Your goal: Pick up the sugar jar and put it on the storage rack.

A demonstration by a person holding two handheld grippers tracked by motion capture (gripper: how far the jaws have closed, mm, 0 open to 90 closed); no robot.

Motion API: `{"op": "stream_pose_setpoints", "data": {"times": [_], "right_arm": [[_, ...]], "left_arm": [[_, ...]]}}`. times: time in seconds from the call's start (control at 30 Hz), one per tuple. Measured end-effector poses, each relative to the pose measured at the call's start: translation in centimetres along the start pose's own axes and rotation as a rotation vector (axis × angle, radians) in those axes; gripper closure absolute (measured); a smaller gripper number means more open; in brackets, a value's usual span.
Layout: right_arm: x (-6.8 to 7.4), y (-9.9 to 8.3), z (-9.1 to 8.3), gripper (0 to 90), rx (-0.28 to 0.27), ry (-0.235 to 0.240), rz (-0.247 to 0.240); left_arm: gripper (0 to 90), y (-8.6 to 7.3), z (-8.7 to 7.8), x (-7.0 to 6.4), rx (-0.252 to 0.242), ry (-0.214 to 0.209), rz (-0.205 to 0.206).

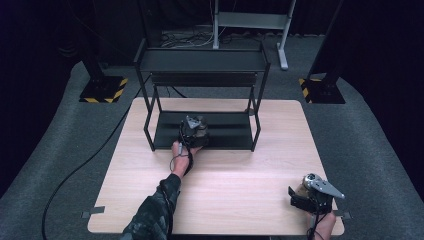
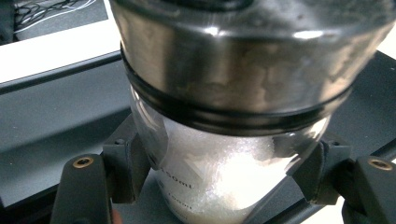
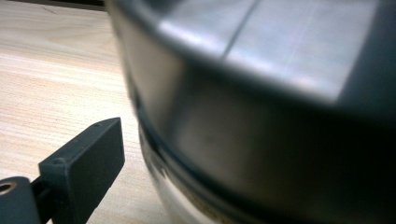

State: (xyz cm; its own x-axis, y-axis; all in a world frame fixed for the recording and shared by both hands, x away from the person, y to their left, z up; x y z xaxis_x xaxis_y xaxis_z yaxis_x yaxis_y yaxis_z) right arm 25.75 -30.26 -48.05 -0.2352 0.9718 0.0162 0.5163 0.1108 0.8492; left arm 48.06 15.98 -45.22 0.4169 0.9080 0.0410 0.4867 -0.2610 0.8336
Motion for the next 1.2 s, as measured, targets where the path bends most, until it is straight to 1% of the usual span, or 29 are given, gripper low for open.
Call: {"op": "stream_pose_setpoints", "data": {"times": [0.2,0.3,0.37,0.43,0.7,1.03,1.2], "right_arm": [[0.0,0.01,0.0,2.0,0.0,0.001,0.002],[0.0,-0.01,-0.01,2.0,-0.001,0.0,0.002],[0.0,-0.01,-0.01,2.0,-0.001,0.0,0.002],[0.0,-0.01,-0.01,2.0,-0.001,0.0,0.001],[0.03,-0.03,-0.02,2.0,-0.002,-0.001,-0.001],[0.05,-0.02,-0.01,2.1,-0.001,-0.003,-0.002],[0.05,-0.03,-0.02,2.0,-0.002,-0.003,-0.001]], "left_arm": [[29.8,-0.09,0.26,0.02,0.008,0.0,-0.005],[29.8,-0.26,0.31,0.15,0.005,-0.003,-0.014],[29.8,-0.36,0.34,0.29,0.002,-0.006,-0.028],[29.8,-0.43,0.36,0.29,-0.001,-0.003,-0.03],[29.8,-0.76,0.53,0.38,-0.017,-0.004,-0.029],[29.8,-0.51,0.84,0.48,-0.013,-0.007,-0.027],[29.7,-0.53,0.95,0.44,-0.018,-0.006,-0.029]]}}
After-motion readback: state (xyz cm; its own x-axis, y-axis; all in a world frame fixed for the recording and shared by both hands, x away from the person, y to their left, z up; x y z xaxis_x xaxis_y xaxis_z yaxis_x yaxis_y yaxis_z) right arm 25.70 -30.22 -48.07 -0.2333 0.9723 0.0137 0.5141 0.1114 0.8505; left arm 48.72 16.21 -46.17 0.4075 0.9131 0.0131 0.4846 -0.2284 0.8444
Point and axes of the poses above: each handheld gripper's, and its own axes: z roughly forward along the jaws, y roughly out of its top, x roughly to its left, the point moved 6 cm from there along z, roughly forward along the jaws, and after that the axes turned 3 degrees about y, right-handed, at the moved point
